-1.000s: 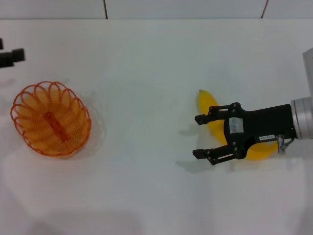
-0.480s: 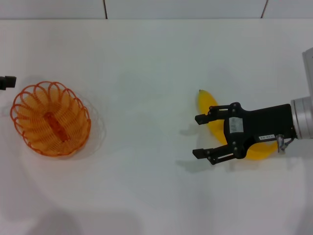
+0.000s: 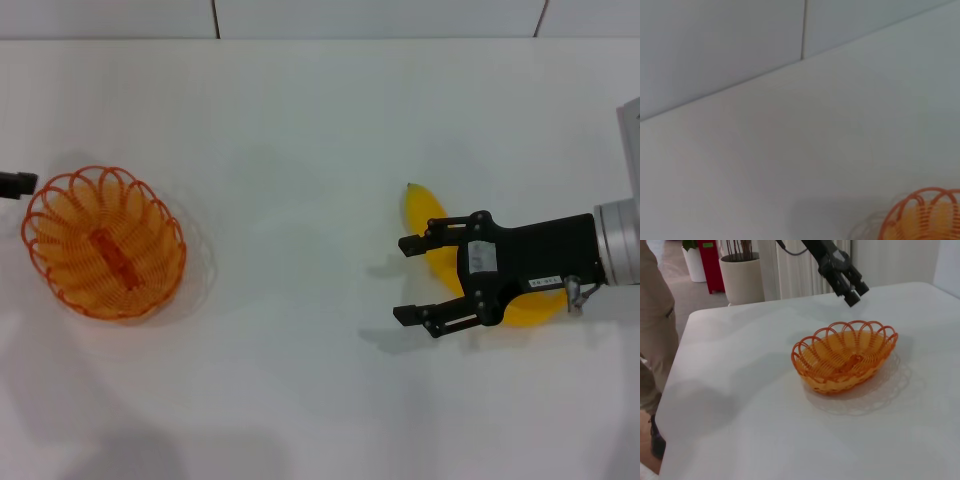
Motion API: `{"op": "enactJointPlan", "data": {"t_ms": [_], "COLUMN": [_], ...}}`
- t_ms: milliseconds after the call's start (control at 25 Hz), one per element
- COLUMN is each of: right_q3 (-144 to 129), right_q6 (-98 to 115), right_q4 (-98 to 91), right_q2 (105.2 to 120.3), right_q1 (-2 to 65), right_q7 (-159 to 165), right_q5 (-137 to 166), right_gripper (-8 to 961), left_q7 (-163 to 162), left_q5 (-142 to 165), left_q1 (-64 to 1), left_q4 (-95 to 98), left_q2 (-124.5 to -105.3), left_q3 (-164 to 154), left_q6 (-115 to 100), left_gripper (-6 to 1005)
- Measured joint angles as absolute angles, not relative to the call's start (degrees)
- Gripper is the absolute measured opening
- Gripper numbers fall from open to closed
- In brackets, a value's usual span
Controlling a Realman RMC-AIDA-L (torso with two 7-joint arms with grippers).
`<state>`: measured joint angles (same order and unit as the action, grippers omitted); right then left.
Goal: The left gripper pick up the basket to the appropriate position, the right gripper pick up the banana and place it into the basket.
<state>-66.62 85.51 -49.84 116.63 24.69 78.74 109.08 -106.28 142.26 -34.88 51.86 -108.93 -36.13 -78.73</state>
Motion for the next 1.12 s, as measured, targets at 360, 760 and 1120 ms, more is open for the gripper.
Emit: {"op": "enactJointPlan", "data": {"t_ms": [360, 760, 1120], "right_q3": [-66.6, -66.7, -66.7], "right_q6": [85.5, 85.5, 85.5], "right_q4": [-49.7, -49.2, -49.2], "right_q2": [116.63, 116.63, 116.63], "right_q1": [24.7, 24.9, 25.0], "right_q7": [79.0, 79.0, 79.2], "right_q5": [109.2, 109.2, 109.2], "right_gripper": [861, 861, 861], "left_q7": [-106.0, -104.8, -103.3], "left_q5": [143.7, 143.7, 143.3], "left_q1": [-35.7, -36.5, -36.5], "left_q4": [50.8, 47.0, 46.7], "left_q2": [-112.08, -112.39, -113.32], "left_q3": [-41.1, -41.2, -41.2], "left_q6": [-72.7, -68.8, -67.1], "left_gripper": [881, 880, 878]}}
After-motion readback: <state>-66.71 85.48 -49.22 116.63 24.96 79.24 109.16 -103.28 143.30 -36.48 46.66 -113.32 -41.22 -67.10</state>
